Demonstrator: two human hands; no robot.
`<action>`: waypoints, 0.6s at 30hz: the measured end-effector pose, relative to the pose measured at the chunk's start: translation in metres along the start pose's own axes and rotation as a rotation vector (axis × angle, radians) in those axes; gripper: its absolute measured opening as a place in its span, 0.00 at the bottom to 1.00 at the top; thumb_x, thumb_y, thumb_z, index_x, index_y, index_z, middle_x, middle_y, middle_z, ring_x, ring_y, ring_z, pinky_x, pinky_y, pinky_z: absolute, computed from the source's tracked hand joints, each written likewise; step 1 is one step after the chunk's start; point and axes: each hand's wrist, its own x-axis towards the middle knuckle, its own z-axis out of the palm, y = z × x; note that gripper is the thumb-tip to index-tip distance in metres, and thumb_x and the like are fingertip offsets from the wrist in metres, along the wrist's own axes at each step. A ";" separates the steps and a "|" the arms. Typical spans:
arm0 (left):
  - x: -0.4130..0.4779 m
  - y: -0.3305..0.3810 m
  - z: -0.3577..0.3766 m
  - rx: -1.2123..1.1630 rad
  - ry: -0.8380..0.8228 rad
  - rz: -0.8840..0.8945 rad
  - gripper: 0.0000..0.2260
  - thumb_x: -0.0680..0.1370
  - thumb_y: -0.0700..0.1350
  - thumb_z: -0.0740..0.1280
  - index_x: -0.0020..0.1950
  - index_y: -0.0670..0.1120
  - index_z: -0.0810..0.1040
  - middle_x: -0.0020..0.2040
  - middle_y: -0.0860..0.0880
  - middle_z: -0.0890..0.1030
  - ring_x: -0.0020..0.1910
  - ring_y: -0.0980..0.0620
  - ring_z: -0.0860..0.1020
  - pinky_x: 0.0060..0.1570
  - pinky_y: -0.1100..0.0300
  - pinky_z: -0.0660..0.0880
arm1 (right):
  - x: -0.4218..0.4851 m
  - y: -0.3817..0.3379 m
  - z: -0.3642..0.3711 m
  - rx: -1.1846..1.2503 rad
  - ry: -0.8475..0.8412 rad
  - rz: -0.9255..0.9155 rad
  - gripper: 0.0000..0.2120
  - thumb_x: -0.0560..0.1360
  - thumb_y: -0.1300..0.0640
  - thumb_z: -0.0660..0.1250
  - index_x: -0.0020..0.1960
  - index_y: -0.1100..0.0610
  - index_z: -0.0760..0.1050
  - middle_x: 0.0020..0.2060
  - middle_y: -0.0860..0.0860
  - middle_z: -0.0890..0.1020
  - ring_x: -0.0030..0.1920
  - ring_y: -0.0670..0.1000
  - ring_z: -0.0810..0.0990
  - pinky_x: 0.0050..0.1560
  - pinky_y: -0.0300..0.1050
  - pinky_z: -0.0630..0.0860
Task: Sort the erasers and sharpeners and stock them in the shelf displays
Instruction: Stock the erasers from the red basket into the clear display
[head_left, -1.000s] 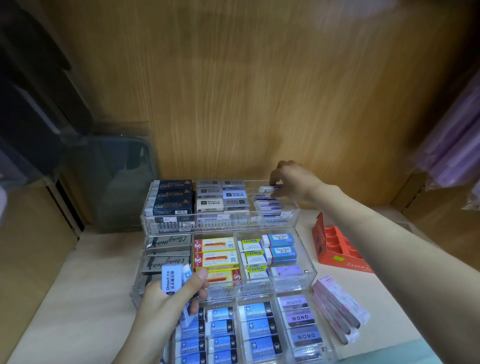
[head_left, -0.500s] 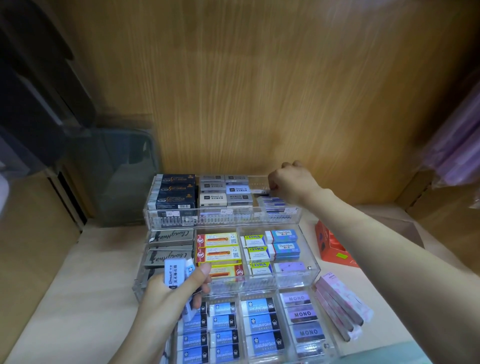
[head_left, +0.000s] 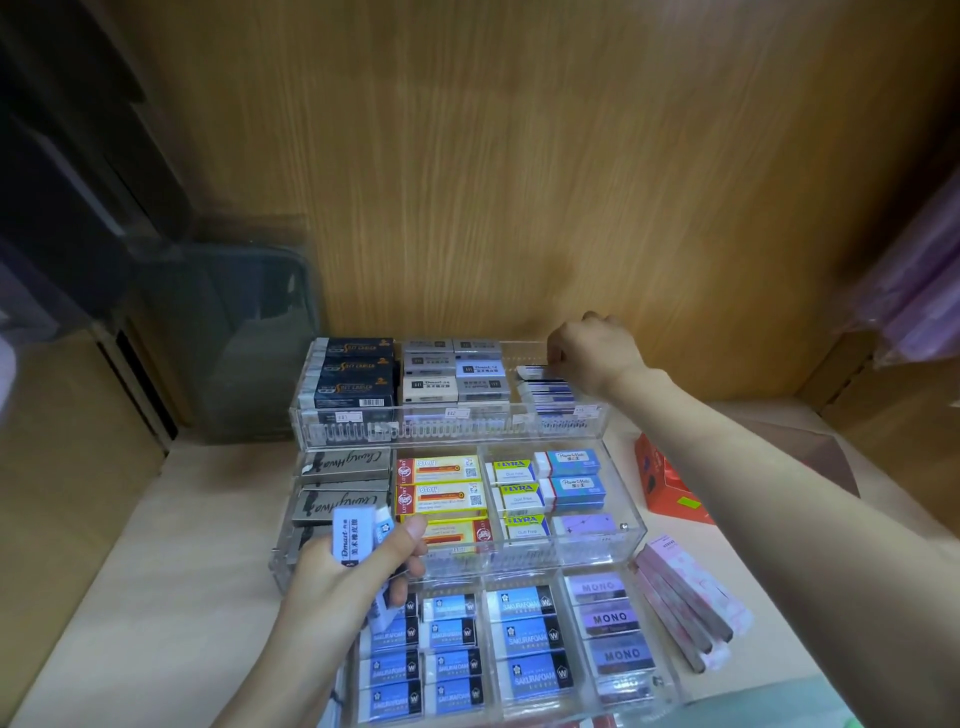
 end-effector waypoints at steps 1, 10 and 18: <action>0.000 0.001 0.000 0.004 -0.002 0.003 0.11 0.69 0.50 0.71 0.31 0.45 0.82 0.31 0.43 0.81 0.24 0.52 0.75 0.30 0.56 0.73 | 0.001 0.000 0.000 -0.008 0.001 -0.003 0.08 0.75 0.50 0.66 0.49 0.53 0.79 0.48 0.54 0.81 0.55 0.56 0.72 0.53 0.47 0.63; -0.006 0.002 0.002 -0.016 -0.005 0.038 0.12 0.70 0.50 0.70 0.33 0.42 0.81 0.30 0.45 0.81 0.24 0.53 0.73 0.28 0.62 0.71 | -0.017 0.002 -0.033 0.272 -0.469 -0.175 0.11 0.73 0.60 0.60 0.46 0.54 0.81 0.45 0.55 0.83 0.35 0.49 0.73 0.36 0.40 0.70; 0.002 0.002 0.006 -0.054 0.005 -0.009 0.10 0.73 0.41 0.69 0.34 0.38 0.77 0.25 0.45 0.78 0.18 0.56 0.72 0.20 0.66 0.70 | -0.009 0.008 -0.023 0.172 -0.483 -0.185 0.12 0.74 0.62 0.58 0.41 0.53 0.79 0.39 0.54 0.80 0.36 0.52 0.73 0.36 0.44 0.69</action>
